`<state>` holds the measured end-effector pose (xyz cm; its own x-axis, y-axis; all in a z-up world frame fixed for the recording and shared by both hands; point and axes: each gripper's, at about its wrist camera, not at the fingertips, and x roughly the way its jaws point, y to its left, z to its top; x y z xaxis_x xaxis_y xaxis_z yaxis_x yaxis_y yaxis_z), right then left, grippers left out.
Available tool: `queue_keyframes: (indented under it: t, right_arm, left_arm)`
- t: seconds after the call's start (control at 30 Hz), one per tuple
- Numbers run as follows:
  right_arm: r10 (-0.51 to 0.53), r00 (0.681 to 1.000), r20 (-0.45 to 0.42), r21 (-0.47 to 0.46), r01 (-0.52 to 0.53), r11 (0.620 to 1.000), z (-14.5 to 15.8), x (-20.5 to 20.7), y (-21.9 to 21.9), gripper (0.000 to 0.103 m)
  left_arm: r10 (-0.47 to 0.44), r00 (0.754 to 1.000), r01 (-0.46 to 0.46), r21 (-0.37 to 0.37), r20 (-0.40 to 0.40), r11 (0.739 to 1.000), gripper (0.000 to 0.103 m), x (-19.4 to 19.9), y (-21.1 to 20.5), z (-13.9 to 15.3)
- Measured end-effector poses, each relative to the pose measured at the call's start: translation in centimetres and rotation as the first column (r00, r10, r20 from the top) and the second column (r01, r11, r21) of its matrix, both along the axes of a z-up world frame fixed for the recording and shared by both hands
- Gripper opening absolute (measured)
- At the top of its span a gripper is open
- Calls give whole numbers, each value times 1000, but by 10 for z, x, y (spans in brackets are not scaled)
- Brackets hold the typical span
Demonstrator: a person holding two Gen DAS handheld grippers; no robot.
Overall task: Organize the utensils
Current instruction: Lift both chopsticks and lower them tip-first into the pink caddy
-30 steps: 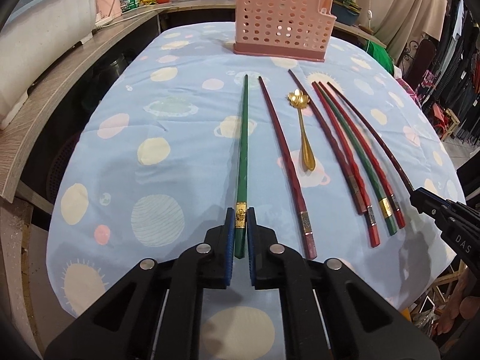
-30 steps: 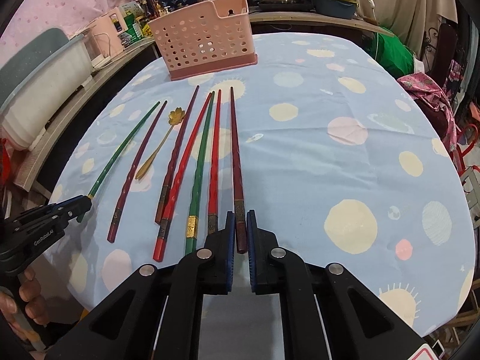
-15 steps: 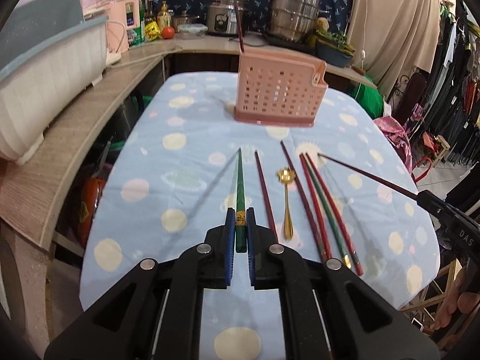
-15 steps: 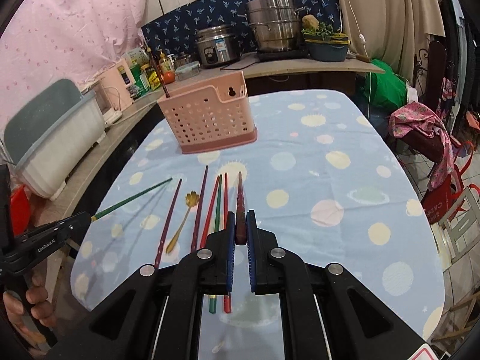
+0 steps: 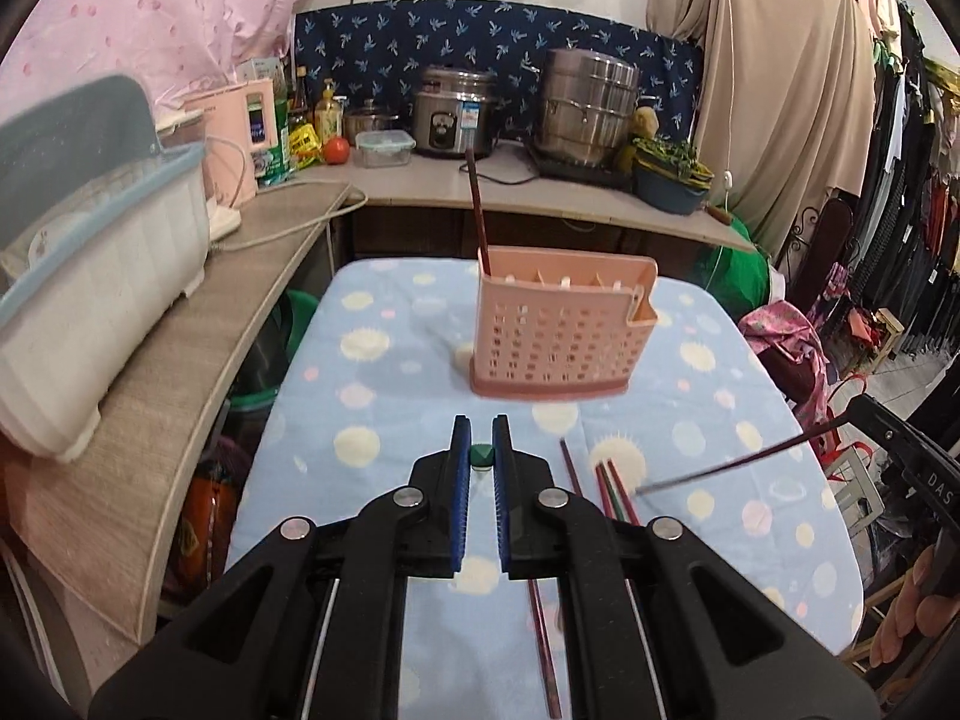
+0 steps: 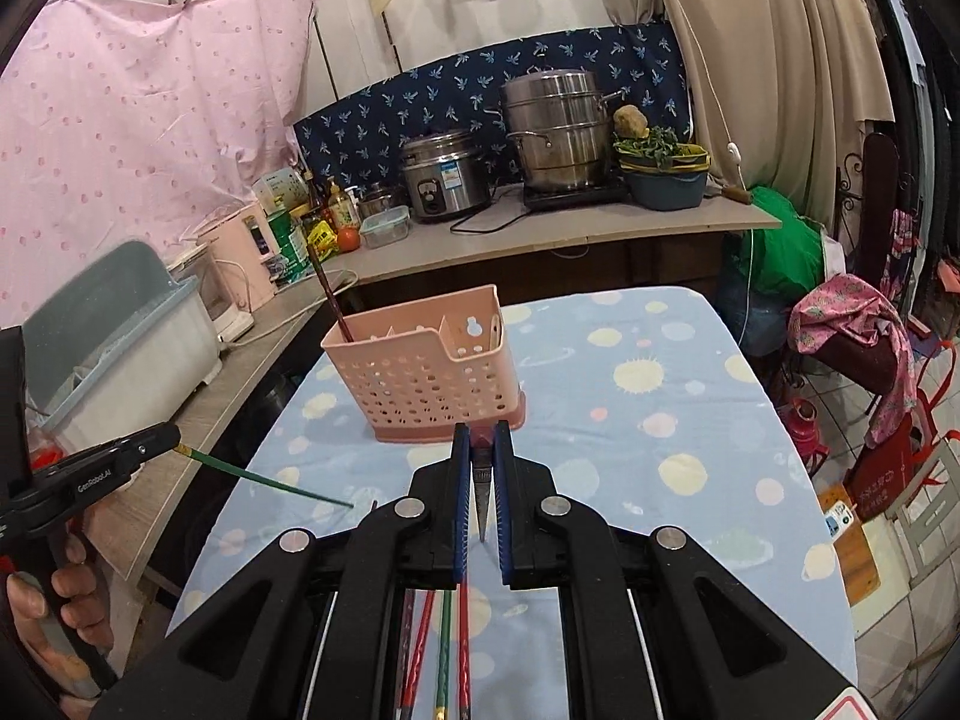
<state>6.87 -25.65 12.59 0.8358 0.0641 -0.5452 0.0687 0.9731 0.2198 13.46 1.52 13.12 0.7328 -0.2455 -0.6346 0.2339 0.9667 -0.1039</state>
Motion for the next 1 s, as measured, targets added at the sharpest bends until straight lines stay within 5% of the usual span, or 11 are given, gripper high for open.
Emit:
queue_keyframes:
  t: [0.3, 0.7, 1.0]
  right_arm:
    - [-4, 996, 86, 21, 2, 1000, 39, 38, -15, 7]
    - [11, 957, 289, 70, -32, 997, 130, 94, -18, 7]
    - [12, 965, 264, 105, -41, 994, 126, 158, -8, 7]
  left_arm:
    - [-3, 998, 4, -19, 63, 1000, 7, 43, -11, 46]
    - [1, 958, 37, -128, 288, 991, 7, 77, -27, 159]
    - [-1, 951, 56, -170, 309, 984, 7, 123, -53, 157]
